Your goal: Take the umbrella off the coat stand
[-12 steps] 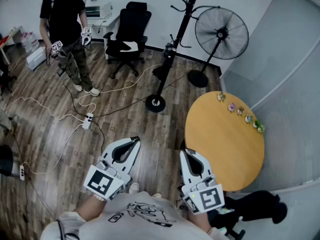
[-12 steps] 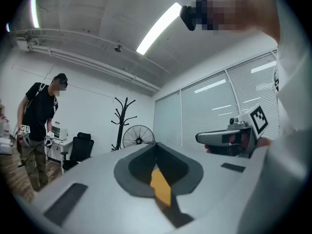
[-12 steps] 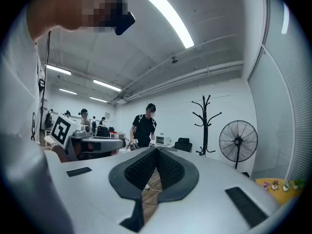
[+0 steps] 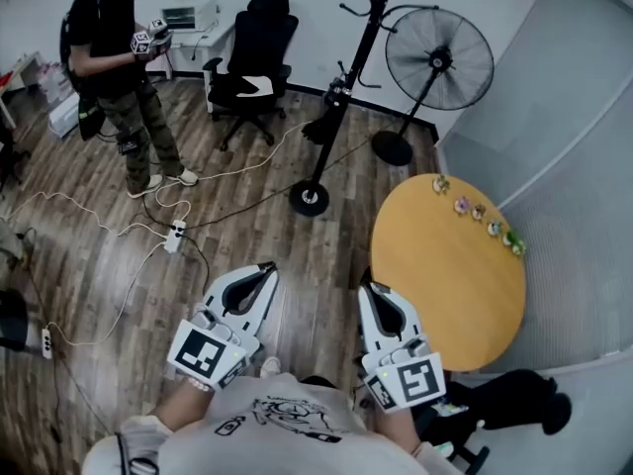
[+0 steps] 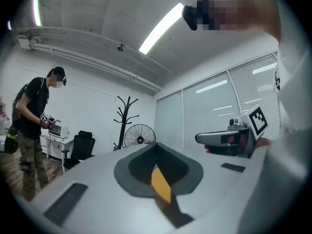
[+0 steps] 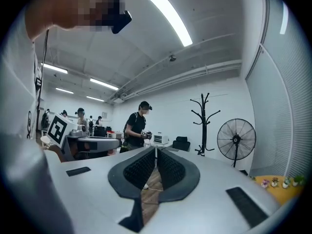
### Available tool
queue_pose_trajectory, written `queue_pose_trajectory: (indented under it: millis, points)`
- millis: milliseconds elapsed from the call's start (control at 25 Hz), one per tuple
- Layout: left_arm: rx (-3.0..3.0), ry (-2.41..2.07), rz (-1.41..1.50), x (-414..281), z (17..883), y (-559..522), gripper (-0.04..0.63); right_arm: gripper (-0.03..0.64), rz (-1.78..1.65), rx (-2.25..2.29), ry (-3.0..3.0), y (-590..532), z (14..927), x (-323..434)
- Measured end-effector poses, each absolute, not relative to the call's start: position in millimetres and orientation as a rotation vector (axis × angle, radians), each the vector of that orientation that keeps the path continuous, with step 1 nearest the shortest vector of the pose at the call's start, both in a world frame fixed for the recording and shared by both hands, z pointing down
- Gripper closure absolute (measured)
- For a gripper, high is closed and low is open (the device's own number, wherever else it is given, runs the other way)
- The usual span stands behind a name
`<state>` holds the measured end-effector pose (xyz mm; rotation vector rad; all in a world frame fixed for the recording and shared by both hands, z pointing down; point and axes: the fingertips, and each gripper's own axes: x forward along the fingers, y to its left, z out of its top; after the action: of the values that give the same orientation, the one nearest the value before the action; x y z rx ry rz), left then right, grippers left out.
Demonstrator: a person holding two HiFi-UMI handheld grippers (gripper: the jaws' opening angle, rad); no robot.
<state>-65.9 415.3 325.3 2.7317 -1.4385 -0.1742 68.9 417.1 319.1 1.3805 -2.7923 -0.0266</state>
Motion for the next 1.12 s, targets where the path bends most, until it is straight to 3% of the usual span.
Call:
queue_pose_trajectory:
  millis: [600,640,680,720,840,1120]
  points:
    - [2.755,-1.429,-0.191,-79.4,321.0,404.6,0.587,0.588,-0.026,1.398,-2.775,407.7,320.8,58.8]
    - [2.764,-1.417,-0.199,-77.2,320.0,402.5,0.561,0.588,-0.025,1.396,-2.777,405.1,321.2,58.9]
    - [2.768,-1.402,-0.201,-74.2,318.8,398.9,0.366,0.588,-0.024,1.396,-2.779,402.0,321.6,59.8]
    - [2.769,-1.391,-0.197,-71.4,318.0,394.4,0.215,0.588,-0.024,1.399,-2.781,398.3,322.2,61.4]
    - [2.77,-1.385,-0.159,-65.2,323.8,383.1,0.155,0.588,-0.011,1.405,-2.787,386.5,326.5,67.4]
    - [2.763,-1.384,-0.124,-55.9,331.6,344.8,0.155,0.588,0.008,1.409,-2.789,347.7,330.6,76.2]
